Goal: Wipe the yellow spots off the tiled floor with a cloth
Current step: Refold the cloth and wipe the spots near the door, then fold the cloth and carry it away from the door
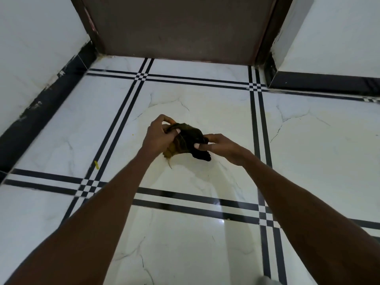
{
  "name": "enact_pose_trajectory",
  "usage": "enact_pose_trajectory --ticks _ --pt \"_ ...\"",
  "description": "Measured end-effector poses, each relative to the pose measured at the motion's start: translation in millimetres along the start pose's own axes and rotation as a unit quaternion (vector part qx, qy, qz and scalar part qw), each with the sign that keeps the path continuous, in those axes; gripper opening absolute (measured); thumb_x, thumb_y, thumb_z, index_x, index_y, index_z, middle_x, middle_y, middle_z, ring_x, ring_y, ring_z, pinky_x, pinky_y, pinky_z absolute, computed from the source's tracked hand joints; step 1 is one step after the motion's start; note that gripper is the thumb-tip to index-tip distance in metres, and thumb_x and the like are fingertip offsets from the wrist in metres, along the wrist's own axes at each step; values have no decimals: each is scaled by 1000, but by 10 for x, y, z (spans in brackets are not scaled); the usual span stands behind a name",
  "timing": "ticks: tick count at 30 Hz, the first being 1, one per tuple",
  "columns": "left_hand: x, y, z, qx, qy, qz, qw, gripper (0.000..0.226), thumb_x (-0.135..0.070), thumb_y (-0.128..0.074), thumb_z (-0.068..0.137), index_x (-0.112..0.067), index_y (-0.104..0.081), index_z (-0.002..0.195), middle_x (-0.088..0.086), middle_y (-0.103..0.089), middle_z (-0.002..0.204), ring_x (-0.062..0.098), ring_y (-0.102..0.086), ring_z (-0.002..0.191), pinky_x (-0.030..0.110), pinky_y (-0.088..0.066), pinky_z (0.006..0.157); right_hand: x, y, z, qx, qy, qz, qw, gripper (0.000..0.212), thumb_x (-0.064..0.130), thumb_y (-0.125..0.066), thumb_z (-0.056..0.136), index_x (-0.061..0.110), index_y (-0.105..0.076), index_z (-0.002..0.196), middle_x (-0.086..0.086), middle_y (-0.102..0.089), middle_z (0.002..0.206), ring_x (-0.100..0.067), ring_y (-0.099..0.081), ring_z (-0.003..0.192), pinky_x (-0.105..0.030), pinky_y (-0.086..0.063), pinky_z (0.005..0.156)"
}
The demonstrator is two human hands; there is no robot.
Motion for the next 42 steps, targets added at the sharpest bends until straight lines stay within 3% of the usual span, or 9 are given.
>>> enact_pose_trajectory --ticks 7,12,16,21,26,28,35,38,42 --pt "-331 446 27 -38 6 -19 999 36 -19 -81 88 -12 -62 117 14 -75 107 30 -75 98 51 -65 80 637 39 -129 -10 52 182 982 49 38 -76 91 16 -66 134 -7 -76 121 -25 -72 115 -43 -60 100" --pt "-869 737 -299 -77 -47 39 995 31 -26 -75 94 -14 -65 122 -5 -65 120 7 -56 115 24 -46 97 1191 -6 -398 35 7 320 947 27 15 -64 101 9 -64 128 -13 -77 116 -24 -77 105 -37 -65 82" --pt "-1408 951 -814 -52 -14 3 999 31 -42 -72 94 -18 -69 114 -8 -70 118 5 -63 112 5 -49 76 1744 93 -739 18 -34 352 935 22 13 -66 100 9 -67 122 -13 -78 111 -23 -78 97 -32 -65 82" --pt "-2455 1331 -1243 18 14 27 999 39 -39 -85 83 -22 -66 112 -10 -69 109 8 -69 91 10 -54 62 2797 359 -1351 -2 -67 289 955 17 22 -73 96 14 -71 110 -15 -75 119 -29 -72 114 -41 -57 105" --pt "-3718 1943 -1712 -11 -5 16 1000 15 -14 -78 91 -15 -67 100 1 -74 98 -1 -72 76 12 -55 57 4030 615 -2221 7 -76 275 958 24 23 -70 98 10 -69 118 -11 -74 109 -21 -70 99 -25 -60 75" --pt "-4103 2224 -1921 -7 14 -13 1000 10 -9 -78 90 -9 -69 94 6 -77 88 7 -76 70 21 -60 60 4457 706 -2599 6 -85 271 959 22 26 -72 97 14 -70 115 -7 -73 108 -19 -67 101 -28 -56 80" --pt "-5394 3041 -2609 107 3 28 994 14 -25 -81 89 -13 -74 93 3 -79 97 20 -74 98 40 -58 98 5589 813 -3756 -10 -118 272 955 25 34 -73 95 11 -71 105 -10 -73 103 -24 -65 103 -37 -52 92" --pt "-5830 3352 -2806 105 -13 35 994 15 -30 -73 95 -17 -65 96 5 -77 101 19 -74 100 44 -61 96 5899 850 -4122 -23 -134 272 952 43 41 -74 93 5 -68 115 -12 -72 108 -26 -64 109 -34 -54 86" --pt "-6330 3575 -3033 91 -46 88 991 19 -31 -64 101 -15 -60 109 6 -73 109 20 -71 103 33 -62 86 6231 981 -4515 -52 -125 192 972 55 53 -74 89 13 -63 124 -8 -69 119 -27 -60 120 -42 -49 101"
Point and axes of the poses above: each hand's wrist, its own z-axis towards the middle knuckle, its own y-axis out of the back of the hand, x = y × z, the point moved 9 cm from there along z, towards the middle knuckle
